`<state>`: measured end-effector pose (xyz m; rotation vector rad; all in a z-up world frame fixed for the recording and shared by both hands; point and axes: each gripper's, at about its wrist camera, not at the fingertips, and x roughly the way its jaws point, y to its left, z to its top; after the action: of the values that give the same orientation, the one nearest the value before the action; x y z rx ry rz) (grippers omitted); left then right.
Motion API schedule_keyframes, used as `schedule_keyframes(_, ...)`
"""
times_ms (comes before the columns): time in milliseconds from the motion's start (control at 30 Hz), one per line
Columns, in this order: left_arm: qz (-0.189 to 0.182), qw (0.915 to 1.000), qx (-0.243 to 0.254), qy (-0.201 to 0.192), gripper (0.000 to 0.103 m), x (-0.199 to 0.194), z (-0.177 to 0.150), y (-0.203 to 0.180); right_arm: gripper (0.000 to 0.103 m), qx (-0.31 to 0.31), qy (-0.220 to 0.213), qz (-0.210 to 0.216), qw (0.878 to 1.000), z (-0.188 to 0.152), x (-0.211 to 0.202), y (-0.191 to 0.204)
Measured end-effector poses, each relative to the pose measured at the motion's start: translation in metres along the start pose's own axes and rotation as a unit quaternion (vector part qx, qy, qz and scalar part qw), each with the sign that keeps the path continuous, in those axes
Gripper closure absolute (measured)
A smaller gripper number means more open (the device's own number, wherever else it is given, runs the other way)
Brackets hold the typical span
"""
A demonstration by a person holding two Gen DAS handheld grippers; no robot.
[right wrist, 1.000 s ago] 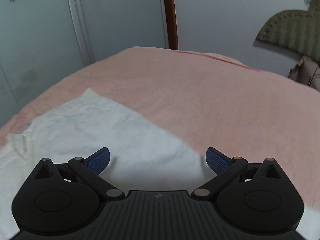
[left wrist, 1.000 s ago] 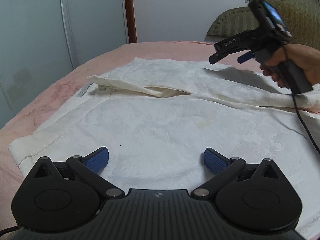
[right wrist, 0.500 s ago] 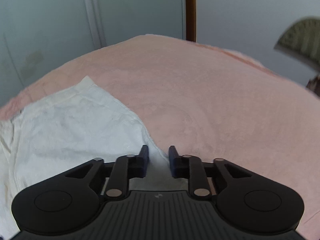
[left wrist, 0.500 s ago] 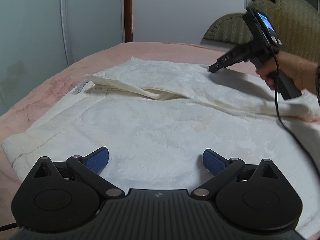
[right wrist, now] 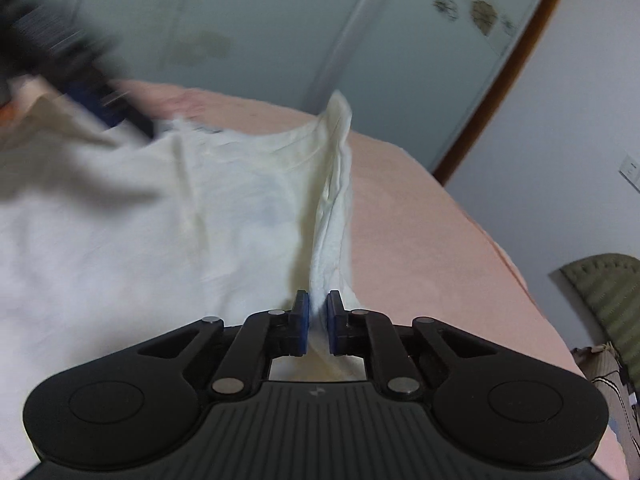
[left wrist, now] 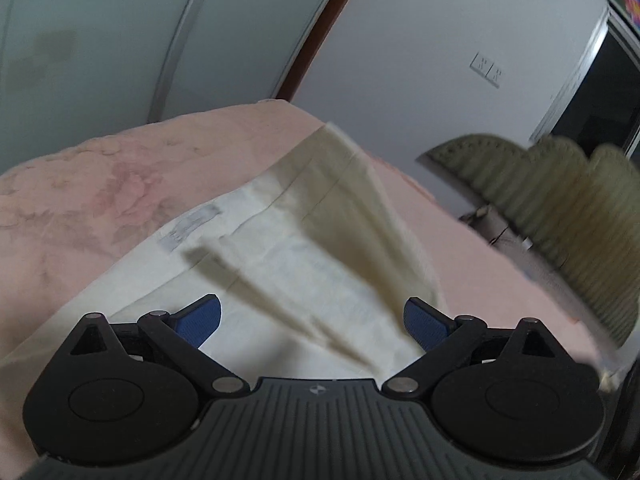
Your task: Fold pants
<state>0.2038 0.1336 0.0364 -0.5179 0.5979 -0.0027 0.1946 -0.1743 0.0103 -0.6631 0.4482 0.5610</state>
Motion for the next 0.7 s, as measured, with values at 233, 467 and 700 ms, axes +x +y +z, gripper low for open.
schedule_keyframes(233, -0.008, 0.9978, -0.063, 0.015, 0.006, 0.059, 0.028, -0.01, 0.094, 0.03, -0.007, 0.009, 0.999, -0.014, 0.001, 0.01)
schedule_keyframes(467, -0.012, 0.991, -0.119, 0.061, 0.098, 0.106, 0.052, 0.0, 0.086, 0.008, -0.014, -0.044, 0.999, -0.013, 0.002, 0.018)
schedule_keyframes(700, -0.023, 0.997, -0.071, 0.022, 0.099, 0.073, 0.034, -0.004, 0.082, 0.05, 0.019, -0.091, 0.994, -0.021, 0.011, -0.014)
